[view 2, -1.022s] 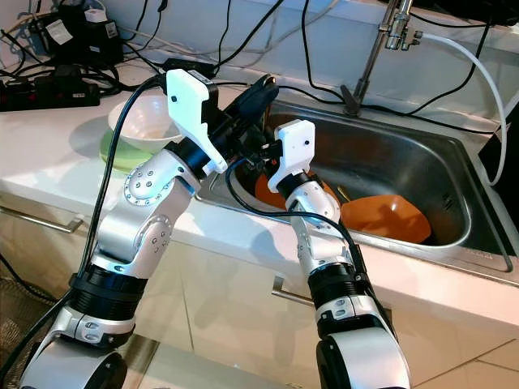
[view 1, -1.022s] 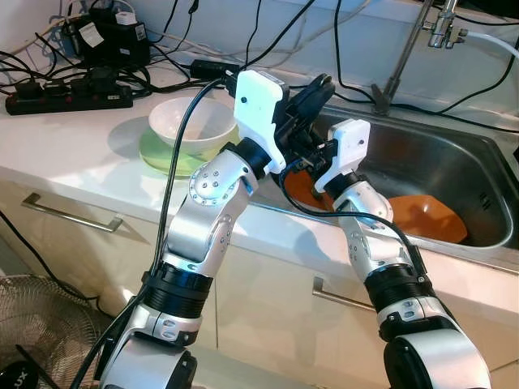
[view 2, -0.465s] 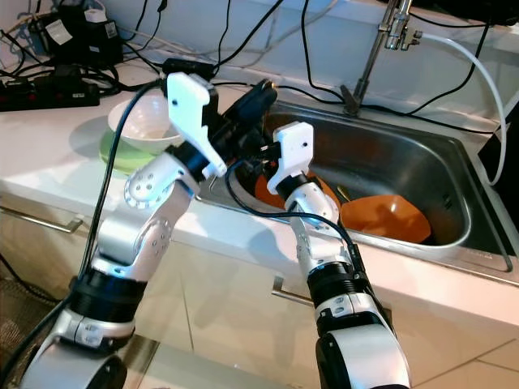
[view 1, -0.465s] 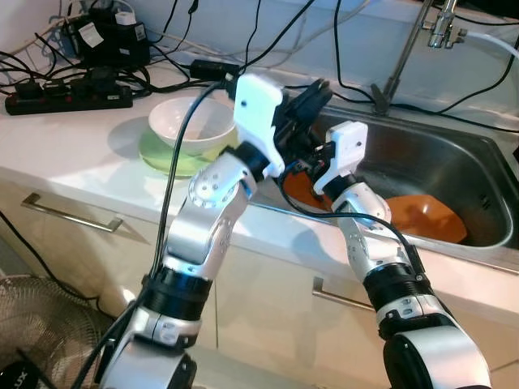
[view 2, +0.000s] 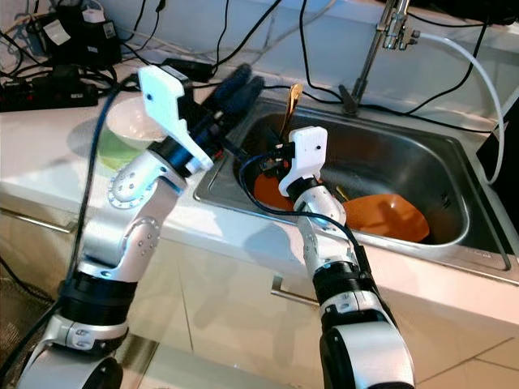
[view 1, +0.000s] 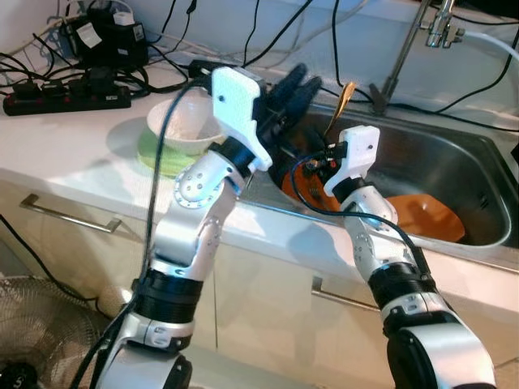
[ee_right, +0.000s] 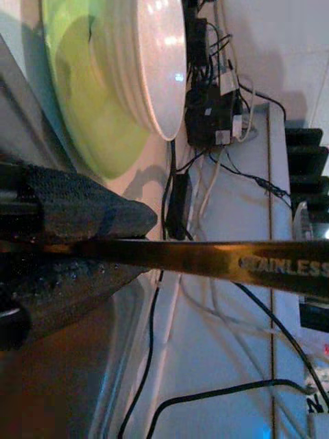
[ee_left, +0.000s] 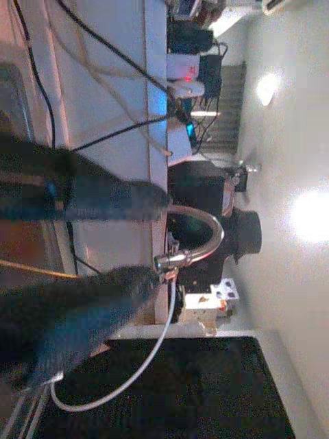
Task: Kitchen organization
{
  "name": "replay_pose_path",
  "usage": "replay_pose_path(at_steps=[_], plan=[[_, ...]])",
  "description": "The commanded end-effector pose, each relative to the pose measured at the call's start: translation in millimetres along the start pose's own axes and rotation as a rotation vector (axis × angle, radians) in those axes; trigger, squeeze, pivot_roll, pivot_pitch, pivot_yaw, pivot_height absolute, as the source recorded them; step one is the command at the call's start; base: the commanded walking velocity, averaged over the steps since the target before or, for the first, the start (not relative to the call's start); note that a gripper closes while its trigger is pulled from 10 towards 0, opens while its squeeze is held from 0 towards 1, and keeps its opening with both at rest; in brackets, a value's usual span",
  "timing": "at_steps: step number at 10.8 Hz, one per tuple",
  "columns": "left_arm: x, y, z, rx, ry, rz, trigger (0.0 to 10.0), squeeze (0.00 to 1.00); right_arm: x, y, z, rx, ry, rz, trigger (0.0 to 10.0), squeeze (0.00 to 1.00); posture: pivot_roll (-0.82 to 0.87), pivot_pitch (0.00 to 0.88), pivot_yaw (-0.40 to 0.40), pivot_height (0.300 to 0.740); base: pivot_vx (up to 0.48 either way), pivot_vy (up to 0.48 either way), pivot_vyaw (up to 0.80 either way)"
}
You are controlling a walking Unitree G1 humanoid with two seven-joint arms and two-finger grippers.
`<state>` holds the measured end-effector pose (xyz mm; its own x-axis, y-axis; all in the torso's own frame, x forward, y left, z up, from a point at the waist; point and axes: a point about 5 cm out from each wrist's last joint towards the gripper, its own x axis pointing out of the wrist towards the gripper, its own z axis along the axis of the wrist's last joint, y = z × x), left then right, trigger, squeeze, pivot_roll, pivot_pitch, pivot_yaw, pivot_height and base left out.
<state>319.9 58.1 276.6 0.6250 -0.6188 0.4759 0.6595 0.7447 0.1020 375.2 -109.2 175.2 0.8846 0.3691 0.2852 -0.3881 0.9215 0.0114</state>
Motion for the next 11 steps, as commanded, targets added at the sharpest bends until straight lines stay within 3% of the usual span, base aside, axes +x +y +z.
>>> replay_pose_path(at_steps=[1, 2, 3, 4, 6, 8, 11], plan=[[-6.4, 3.4, -5.3, 0.054, 0.05, 0.015, 10.0, 0.0, 5.5, -13.2, 7.6, -0.032, 0.006, -0.056, 0.0, 0.0, 0.25, 0.007, -0.063, 0.74, 0.0, 0.0, 0.0], [-13.7, 9.6, -13.2, 0.074, 0.097, 0.038, 10.0, 0.0, 7.0, -25.4, 7.8, -0.058, 0.046, -0.134, 0.0, 0.0, 0.25, 0.009, -0.062, 0.74, 0.0, 0.0, 0.0], [-23.7, 14.3, -24.7, 0.093, 0.161, 0.053, 10.0, 0.0, 7.5, -37.6, 8.4, -0.08, 0.081, -0.205, 10.0, 0.0, 0.25, 0.009, -0.063, 0.74, 0.0, 0.0, 0.0], [-39.1, 17.9, -41.9, 0.074, 0.255, 0.062, 10.0, 0.0, 5.7, -51.2, 6.1, -0.092, 0.137, -0.298, 10.0, 0.0, 0.25, 0.01, -0.067, 0.74, 0.0, 0.0, 0.0], [-62.6, 20.2, -66.6, 0.056, 0.337, 0.107, 10.0, 0.0, 5.3, -56.7, 3.7, -0.095, 0.172, -0.333, 10.0, 0.0, 0.26, 0.013, -0.074, 0.74, 0.0, 0.0, 0.0], [-79.9, 16.6, -88.1, 0.036, 0.41, 0.124, 10.0, 0.0, 6.4, -56.8, 1.8, -0.112, 0.2, -0.345, 10.0, 0.0, 0.26, 0.012, -0.075, 0.74, 0.0, 0.0, 0.0], [-94.0, 16.0, -100.9, 0.015, 0.449, 0.141, 10.0, 0.0, 5.8, -57.1, -2.4, -0.121, 0.238, -0.357, 10.0, 0.0, 0.26, 0.012, -0.077, 0.74, 0.0, 0.0, 0.0]])
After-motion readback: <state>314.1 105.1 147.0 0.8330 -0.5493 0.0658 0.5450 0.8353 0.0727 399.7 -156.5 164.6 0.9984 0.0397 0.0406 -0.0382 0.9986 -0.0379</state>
